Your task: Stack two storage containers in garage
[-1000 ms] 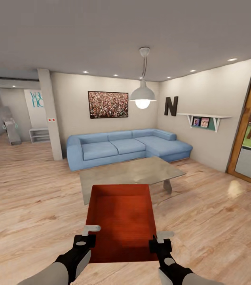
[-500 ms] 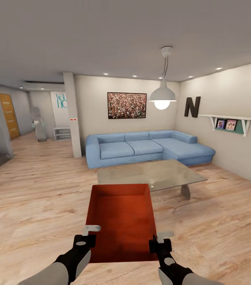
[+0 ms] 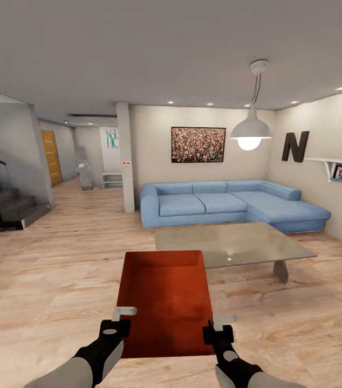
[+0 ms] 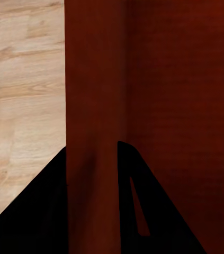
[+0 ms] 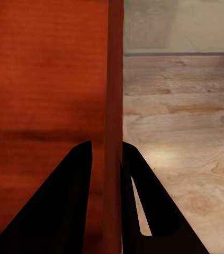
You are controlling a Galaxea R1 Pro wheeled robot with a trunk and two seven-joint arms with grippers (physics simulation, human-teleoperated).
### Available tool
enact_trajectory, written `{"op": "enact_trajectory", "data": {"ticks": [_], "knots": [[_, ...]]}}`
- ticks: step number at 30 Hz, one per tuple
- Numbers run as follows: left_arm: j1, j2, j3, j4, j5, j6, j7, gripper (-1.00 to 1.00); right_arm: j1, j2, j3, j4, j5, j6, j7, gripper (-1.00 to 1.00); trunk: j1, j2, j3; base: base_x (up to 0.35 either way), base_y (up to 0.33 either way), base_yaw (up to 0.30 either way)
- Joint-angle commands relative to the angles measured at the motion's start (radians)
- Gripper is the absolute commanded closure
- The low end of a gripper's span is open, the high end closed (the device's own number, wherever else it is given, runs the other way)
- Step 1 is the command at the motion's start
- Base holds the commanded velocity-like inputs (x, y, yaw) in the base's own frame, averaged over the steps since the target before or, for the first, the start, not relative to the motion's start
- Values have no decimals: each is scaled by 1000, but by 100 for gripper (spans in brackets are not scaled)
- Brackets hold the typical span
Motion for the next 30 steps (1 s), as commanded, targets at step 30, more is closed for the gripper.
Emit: {"op": "enact_trajectory", "data": {"ticks": [30], "knots": [[-2,-4,25,-7,58,0,2,100,0,3,10,0,7,4,8,100,0,-1,4,0,0,300]]}}
